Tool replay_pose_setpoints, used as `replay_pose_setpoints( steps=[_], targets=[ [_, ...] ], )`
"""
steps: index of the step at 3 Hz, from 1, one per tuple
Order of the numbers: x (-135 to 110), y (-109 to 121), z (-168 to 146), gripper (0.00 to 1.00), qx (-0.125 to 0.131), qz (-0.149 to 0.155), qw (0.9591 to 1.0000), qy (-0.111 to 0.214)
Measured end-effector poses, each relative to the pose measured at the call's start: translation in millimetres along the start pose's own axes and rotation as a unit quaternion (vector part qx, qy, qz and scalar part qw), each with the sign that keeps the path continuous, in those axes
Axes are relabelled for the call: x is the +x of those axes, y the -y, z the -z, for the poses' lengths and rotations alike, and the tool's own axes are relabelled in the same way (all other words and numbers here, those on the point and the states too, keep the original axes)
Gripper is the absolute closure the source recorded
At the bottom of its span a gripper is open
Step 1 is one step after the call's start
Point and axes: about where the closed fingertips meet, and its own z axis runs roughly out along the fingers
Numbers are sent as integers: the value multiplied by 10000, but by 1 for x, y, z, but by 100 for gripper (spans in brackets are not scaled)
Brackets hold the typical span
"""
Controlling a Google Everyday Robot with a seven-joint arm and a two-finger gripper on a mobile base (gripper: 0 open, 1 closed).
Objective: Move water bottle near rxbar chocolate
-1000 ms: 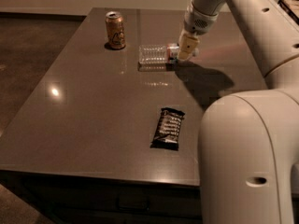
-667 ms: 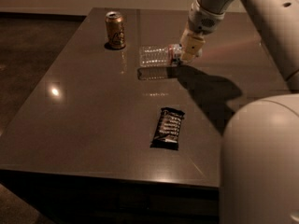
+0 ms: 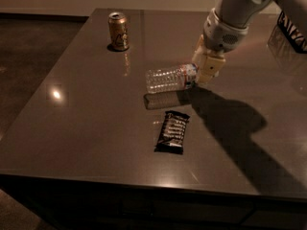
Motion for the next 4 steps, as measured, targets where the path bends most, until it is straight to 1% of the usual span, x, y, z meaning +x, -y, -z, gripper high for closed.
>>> replay_pose_setpoints(
  steps=[1,2,4],
  targets=[
    [6,-34,-8,100,-233,77,9997,-98],
    [11,-54,-17,83,-411,93,9990,-180],
    [13,-69,-28,36,-626,49,9977,-248]
  ],
)
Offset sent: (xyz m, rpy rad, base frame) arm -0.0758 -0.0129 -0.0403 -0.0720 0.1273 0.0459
